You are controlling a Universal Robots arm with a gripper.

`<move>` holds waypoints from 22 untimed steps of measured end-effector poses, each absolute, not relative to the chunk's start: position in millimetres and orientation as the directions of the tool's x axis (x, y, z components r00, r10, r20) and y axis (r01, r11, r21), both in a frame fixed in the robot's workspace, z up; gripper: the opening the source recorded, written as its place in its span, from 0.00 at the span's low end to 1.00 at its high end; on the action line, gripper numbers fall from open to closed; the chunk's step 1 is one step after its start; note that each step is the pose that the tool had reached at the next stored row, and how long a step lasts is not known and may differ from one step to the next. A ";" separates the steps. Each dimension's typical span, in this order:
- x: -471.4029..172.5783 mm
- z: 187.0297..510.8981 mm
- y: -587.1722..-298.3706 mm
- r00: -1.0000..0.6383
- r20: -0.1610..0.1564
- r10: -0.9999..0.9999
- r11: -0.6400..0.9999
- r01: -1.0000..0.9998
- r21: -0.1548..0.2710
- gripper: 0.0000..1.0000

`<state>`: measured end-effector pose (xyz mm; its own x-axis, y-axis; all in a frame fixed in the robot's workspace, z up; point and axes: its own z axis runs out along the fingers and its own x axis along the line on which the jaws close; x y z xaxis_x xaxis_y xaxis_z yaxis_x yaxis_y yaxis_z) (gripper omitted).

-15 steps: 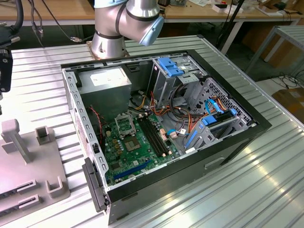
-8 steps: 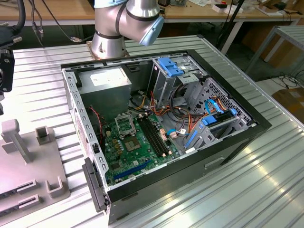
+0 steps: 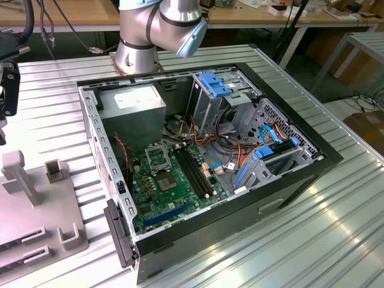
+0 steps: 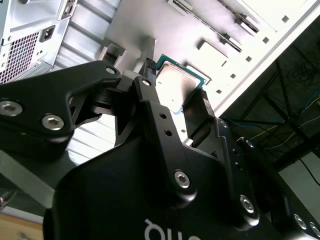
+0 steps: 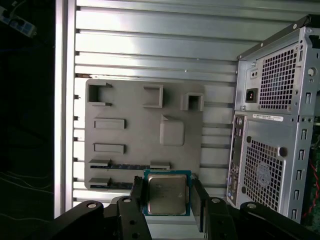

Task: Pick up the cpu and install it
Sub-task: 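Pick up the cpu and move it towards the insertion slot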

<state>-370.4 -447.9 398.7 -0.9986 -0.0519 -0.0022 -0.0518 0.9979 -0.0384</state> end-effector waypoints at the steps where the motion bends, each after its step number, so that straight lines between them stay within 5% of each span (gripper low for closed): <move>1: -370.2 398.6 -447.9 -0.999 -0.002 -0.052 0.998 -0.052 -0.038 0.47; 22: -365.3 398.0 -447.9 -0.999 -0.003 -0.052 0.998 -0.052 -0.038 0.47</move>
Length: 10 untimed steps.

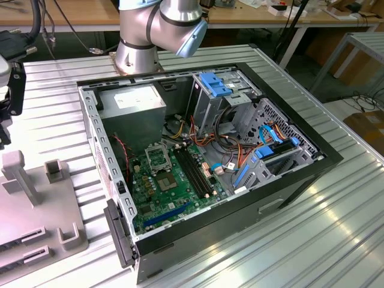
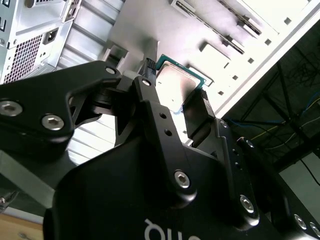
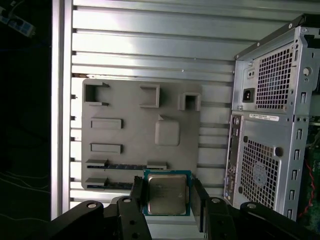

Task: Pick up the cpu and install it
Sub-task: 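Pick up the cpu and move it towards the insertion slot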

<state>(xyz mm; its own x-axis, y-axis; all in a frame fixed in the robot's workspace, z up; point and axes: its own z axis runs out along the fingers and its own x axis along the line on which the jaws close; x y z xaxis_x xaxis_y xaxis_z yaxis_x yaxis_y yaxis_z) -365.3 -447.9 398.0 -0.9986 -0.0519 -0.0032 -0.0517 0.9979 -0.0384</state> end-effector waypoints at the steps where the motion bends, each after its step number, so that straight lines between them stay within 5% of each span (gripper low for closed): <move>1: -365.1 398.0 -447.9 -0.999 -0.003 -0.052 0.998 -0.052 -0.038 0.47; 10: -362.2 397.7 -447.9 -0.999 -0.003 -0.052 0.998 -0.052 -0.038 0.47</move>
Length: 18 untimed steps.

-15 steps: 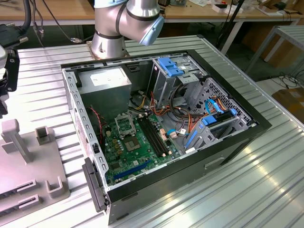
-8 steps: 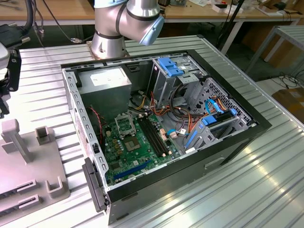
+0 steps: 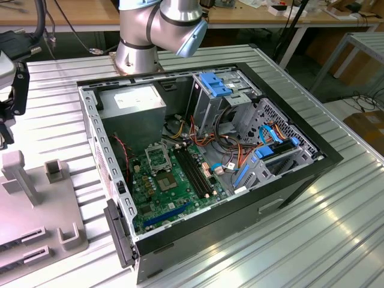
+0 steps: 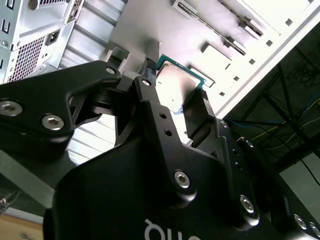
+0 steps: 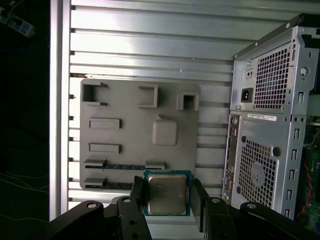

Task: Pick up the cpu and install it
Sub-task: 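Pick up the cpu and move it towards the insertion slot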

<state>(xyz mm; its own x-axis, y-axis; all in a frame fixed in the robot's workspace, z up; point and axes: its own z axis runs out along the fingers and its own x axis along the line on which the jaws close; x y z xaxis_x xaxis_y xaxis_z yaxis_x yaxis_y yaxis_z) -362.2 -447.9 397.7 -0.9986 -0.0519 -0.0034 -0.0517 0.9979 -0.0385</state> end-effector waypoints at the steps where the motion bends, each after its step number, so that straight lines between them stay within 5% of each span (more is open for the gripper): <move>1: -362.0 397.7 -447.9 -0.999 -0.003 -0.052 0.998 -0.052 -0.038 0.47; 18: -347.4 396.7 -447.9 -0.999 -0.007 -0.052 0.998 -0.052 -0.039 0.47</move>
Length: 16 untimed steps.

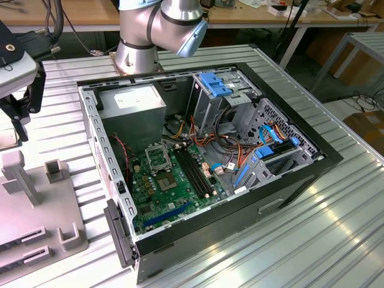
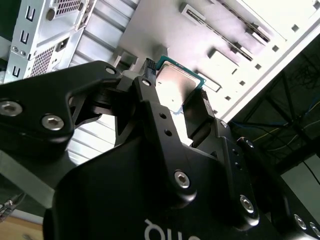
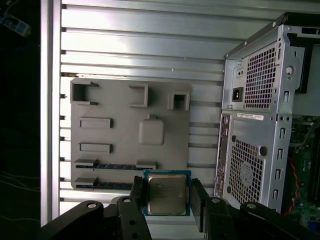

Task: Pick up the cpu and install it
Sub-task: 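Pick up the cpu and move it towards the insertion slot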

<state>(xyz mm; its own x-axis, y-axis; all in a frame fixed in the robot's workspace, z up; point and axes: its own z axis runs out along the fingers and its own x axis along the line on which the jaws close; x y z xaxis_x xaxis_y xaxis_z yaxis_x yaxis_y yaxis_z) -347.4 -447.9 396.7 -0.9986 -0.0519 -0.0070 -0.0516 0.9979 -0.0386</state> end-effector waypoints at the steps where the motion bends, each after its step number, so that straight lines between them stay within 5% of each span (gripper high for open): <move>1: -346.9 396.7 -447.9 -0.999 -0.008 -0.052 0.998 -0.052 -0.039 0.47; 16: -340.4 395.9 -447.9 -0.999 -0.012 -0.052 0.998 -0.051 -0.039 0.47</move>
<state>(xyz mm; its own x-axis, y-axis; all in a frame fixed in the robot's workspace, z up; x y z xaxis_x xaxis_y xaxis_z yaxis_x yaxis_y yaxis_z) -340.4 -447.9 395.9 -0.9986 -0.0519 -0.0118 -0.0514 0.9979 -0.0389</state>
